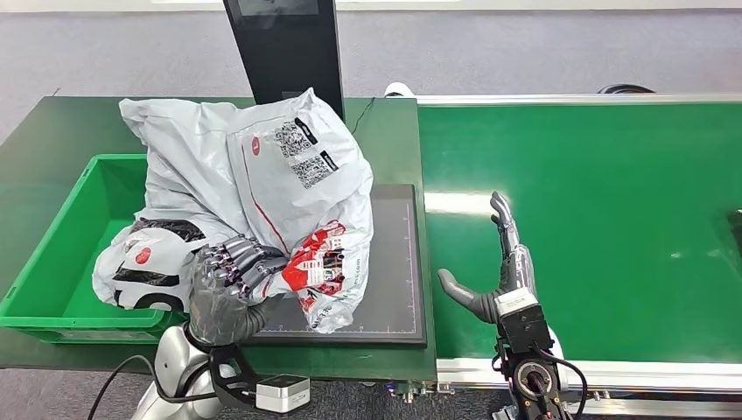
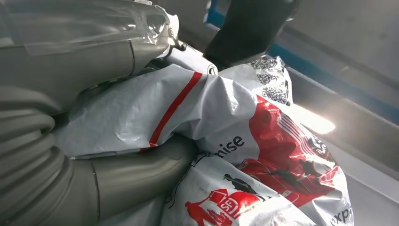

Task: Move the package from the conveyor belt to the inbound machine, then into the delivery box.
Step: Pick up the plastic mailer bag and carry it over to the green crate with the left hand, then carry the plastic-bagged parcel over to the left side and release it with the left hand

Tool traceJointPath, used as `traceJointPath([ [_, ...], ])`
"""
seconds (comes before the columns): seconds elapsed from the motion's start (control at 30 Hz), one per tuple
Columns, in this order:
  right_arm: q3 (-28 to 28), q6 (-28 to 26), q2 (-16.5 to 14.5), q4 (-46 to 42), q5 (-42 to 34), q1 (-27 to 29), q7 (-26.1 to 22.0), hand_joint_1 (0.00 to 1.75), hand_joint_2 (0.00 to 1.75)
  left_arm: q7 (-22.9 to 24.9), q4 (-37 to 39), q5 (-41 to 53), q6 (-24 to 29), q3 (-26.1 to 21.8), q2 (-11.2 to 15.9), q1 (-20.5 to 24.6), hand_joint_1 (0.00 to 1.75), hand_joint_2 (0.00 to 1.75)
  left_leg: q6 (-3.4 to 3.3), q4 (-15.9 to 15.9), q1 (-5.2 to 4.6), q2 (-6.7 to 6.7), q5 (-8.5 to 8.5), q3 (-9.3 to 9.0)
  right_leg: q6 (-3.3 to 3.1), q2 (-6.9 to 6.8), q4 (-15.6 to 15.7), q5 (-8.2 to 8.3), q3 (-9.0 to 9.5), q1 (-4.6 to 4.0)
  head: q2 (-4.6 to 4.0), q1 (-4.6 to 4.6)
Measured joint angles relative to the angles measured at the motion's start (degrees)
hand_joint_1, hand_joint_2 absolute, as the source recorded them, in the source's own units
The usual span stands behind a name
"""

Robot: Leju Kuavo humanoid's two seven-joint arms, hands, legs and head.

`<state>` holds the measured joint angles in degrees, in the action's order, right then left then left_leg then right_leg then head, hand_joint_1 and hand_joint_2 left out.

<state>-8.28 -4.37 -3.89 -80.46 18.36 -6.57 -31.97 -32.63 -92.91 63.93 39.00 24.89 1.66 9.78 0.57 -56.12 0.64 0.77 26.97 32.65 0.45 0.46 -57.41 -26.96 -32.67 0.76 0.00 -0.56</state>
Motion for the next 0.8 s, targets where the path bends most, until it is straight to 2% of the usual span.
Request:
traceJointPath([
  [0.1, 0.00, -0.06, 0.00, 0.02, -0.02, -0.04, -0.22, 0.00, 1.75, -4.51, -2.36, 4.68, 0.08, -1.96, -1.15, -0.70, 1.75, 1.75, 0.00, 0.00, 0.00, 0.00, 0.00, 0.01, 0.00, 0.00, 0.00, 0.00, -0.01, 0.00, 0.00, 0.01],
  [0.17, 0.00, -0.38, 0.00, 0.04, -0.06, -0.06, -0.61, 0.00, 1.75, -4.41, -3.91, 8.59, 0.08, -3.64, -1.86, -0.80, 1.75, 1.75, 0.00, 0.00, 0.00, 0.01, 0.01, 0.02, 0.00, 0.00, 0.00, 0.00, -0.03, 0.00, 0.00, 0.02],
  [0.23, 0.01, -1.01, 0.02, 0.01, -0.12, 0.08, -0.86, 0.00, 1.75, 1.06, -4.14, 11.33, -0.13, -5.23, -1.81, -0.02, 1.75, 1.75, 0.00, 0.00, 0.00, 0.01, 0.00, 0.01, 0.00, 0.00, 0.01, 0.00, -0.05, 0.00, 0.00, 0.01],
  [0.33, 0.35, -1.84, 0.07, -0.69, -0.15, 1.14, -0.86, 0.00, 1.75, 13.53, -1.41, 12.97, -2.81, -7.66, -0.40, 3.30, 1.75, 1.75, 0.01, 0.01, 0.02, 0.05, -0.03, -0.01, -0.01, -0.01, 0.01, 0.01, -0.03, -0.01, 0.00, 0.00],
  [0.4, 0.84, -2.10, 0.11, -1.52, -0.12, 2.08, -0.84, 0.00, 1.75, 18.57, 1.63, 12.73, -4.79, -9.65, 0.74, 5.79, 1.75, 1.75, 0.02, 0.02, 0.04, 0.01, -0.06, -0.02, -0.05, 0.03, -0.01, 0.04, -0.03, -0.04, 0.00, 0.00],
  [0.6, 1.76, -1.91, 0.27, -3.07, 0.55, 3.29, -0.35, 0.00, 1.75, 28.23, 9.99, 10.81, -9.97, -14.86, 3.19, 10.53, 1.75, 1.75, 0.04, 0.02, 0.06, -0.15, -0.06, 0.00, -0.09, 0.20, -0.03, 0.07, -0.08, -0.06, 0.00, 0.00],
  [0.8, 2.22, -1.40, 0.20, -3.32, 1.38, 3.61, 0.07, 0.00, 1.75, 31.17, 19.93, 5.41, -11.51, -22.94, 5.67, 11.91, 1.75, 1.75, 0.08, 0.02, 0.07, -0.22, -0.03, 0.03, -0.09, 0.31, -0.03, 0.06, -0.18, -0.08, 0.00, 0.02],
])
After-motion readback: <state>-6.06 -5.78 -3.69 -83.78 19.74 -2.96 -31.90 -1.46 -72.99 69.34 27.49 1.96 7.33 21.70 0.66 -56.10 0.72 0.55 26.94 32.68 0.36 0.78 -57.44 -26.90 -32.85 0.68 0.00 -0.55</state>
